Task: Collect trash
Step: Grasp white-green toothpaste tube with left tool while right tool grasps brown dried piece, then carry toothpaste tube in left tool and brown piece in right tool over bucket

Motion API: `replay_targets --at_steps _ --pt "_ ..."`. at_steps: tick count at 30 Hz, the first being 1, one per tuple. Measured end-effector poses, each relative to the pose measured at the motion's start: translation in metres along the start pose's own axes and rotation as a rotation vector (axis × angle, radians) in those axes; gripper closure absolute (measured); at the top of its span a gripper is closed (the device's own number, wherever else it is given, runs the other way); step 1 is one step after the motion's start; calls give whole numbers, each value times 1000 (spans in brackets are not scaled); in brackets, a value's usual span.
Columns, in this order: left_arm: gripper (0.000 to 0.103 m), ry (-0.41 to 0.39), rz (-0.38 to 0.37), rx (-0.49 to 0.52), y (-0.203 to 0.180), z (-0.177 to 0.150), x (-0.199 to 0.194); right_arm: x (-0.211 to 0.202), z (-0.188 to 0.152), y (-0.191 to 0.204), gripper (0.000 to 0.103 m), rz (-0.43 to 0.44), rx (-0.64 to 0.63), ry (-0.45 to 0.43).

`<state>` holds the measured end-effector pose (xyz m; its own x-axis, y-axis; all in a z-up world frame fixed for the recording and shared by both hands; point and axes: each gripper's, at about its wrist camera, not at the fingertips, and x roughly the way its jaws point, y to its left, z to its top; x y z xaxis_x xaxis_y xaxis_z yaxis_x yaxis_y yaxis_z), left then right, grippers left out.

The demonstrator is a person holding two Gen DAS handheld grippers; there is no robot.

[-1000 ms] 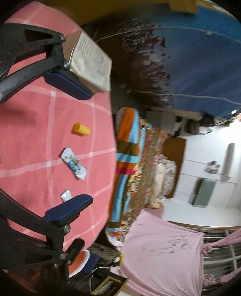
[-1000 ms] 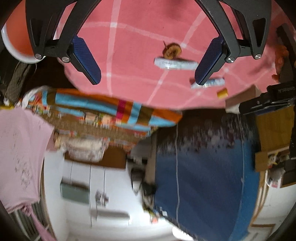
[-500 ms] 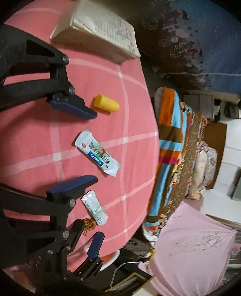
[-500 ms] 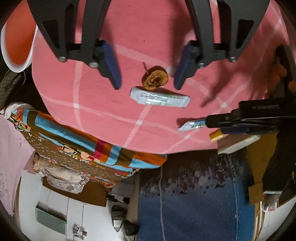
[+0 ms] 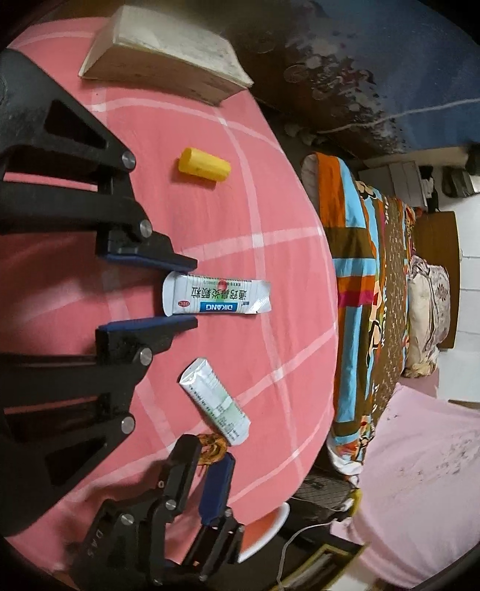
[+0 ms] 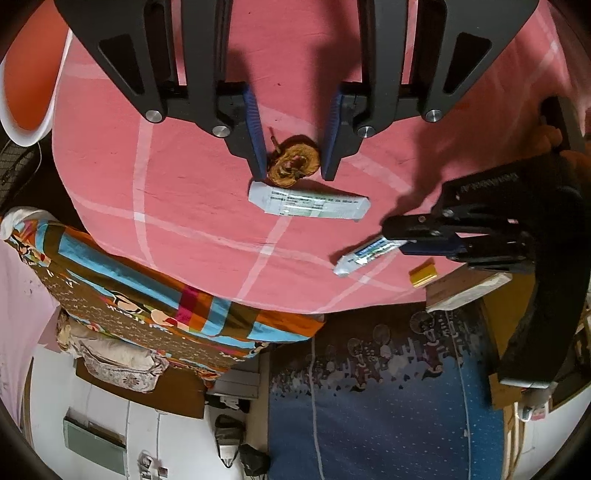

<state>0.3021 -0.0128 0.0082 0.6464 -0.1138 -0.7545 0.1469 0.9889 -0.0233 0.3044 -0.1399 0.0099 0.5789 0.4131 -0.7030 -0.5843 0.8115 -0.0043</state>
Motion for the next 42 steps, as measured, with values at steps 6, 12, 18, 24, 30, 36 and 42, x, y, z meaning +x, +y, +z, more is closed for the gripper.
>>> replay_targets --at_steps 6,12,18,24,30,36,42 --pt "99 -22 0 0 0 -2 -7 -6 -1 -2 76 19 4 -29" --pt "99 -172 16 -2 -2 -7 -36 -22 -4 -10 76 17 35 -119" --pt "99 -348 35 26 -10 -12 -69 -42 -6 -15 75 -1 75 -233" --pt "99 -479 49 36 -23 -16 -90 -71 -14 -20 75 -38 100 -395" --pt "99 -568 27 40 -40 -20 -105 -97 -23 -21 76 -71 107 -550" --pt "99 -633 -6 49 -60 -22 -113 -129 -40 -26 76 -118 143 -728" --pt "99 -668 -50 57 -82 -18 -120 -151 -52 -43 75 -139 188 -828"
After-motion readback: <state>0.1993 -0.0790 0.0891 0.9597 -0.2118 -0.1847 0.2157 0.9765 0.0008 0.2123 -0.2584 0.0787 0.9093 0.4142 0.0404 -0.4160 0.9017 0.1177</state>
